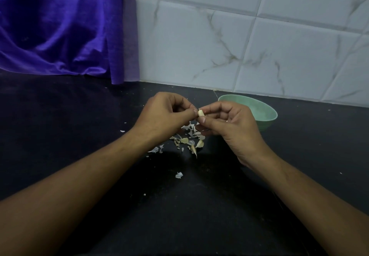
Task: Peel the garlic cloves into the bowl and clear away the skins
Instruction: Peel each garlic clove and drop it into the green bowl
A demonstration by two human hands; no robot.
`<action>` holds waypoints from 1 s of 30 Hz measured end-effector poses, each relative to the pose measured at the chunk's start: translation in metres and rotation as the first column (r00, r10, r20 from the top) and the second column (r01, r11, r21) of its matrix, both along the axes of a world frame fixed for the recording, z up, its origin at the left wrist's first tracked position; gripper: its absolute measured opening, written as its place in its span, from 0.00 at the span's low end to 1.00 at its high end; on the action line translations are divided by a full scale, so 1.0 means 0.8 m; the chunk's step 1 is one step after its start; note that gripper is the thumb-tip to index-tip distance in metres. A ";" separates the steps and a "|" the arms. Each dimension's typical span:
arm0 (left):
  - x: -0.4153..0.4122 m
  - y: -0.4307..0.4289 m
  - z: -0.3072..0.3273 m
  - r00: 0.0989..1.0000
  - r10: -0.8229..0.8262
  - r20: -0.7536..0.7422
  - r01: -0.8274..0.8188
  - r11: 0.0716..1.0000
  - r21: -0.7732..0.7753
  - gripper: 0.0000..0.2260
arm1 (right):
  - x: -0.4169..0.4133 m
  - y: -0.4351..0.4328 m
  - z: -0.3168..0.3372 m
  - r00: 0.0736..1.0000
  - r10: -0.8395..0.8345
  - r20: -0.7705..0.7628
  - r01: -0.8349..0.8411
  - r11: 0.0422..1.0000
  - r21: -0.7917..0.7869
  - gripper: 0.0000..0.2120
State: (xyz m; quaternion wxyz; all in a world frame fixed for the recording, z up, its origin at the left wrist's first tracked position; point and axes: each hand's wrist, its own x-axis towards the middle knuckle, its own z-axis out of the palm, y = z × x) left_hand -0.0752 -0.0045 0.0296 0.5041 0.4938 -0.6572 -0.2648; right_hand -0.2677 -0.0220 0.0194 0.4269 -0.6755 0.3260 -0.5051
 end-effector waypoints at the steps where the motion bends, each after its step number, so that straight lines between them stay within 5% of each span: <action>1: -0.001 0.000 0.000 1.000 0.007 0.012 -0.007 1.000 -0.007 0.04 | 0.000 0.000 0.000 1.000 -0.002 -0.009 0.002 1.000 -0.007 0.06; 14: 0.002 -0.004 0.000 0.968 -0.081 -0.236 0.121 0.979 0.162 0.08 | 0.001 -0.004 -0.002 0.999 -0.034 -0.028 0.031 0.996 -0.088 0.09; 30: -0.002 0.000 -0.001 0.998 0.009 -0.063 -0.006 0.998 0.055 0.04 | -0.001 -0.005 -0.005 0.998 -0.048 -0.045 0.044 0.996 -0.083 0.07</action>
